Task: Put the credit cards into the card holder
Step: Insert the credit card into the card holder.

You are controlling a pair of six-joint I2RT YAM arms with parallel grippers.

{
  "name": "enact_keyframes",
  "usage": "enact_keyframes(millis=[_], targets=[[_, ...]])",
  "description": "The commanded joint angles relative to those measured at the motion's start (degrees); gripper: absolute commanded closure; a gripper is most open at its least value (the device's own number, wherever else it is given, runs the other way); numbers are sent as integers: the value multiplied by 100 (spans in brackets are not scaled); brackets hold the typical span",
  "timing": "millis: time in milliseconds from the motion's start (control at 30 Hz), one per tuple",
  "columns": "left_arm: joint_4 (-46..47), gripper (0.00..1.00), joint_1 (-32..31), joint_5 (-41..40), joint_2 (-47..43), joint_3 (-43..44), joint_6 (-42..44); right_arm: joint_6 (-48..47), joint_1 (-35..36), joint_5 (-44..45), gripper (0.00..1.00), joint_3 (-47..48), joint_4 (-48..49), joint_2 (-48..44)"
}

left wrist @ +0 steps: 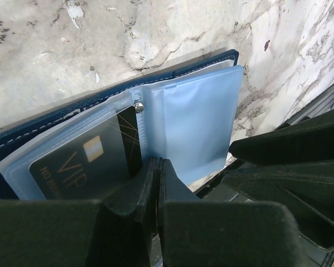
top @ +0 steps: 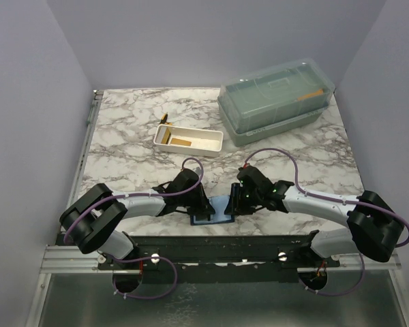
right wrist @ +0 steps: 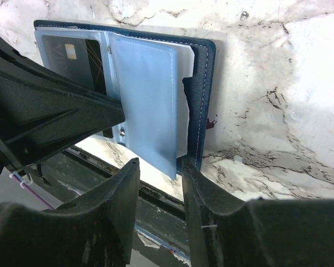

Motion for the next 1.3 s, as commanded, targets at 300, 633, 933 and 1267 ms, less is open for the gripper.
enact_keyframes(millis=[300,633,933,1267], targets=[[71,100,-50,-131,-104,-126,32,10,-12,-145,66,29,298,222],[71,100,-50,-130,-85,-142,39,-33,-12,-59,64,122,-7,73],[80,100,-49,-140,-43,-170,41,-16,-12,-215,61,20,127,-15],[100,100,-45,-104,-21,-114,45,-53,-12,-346,67,64,259,125]])
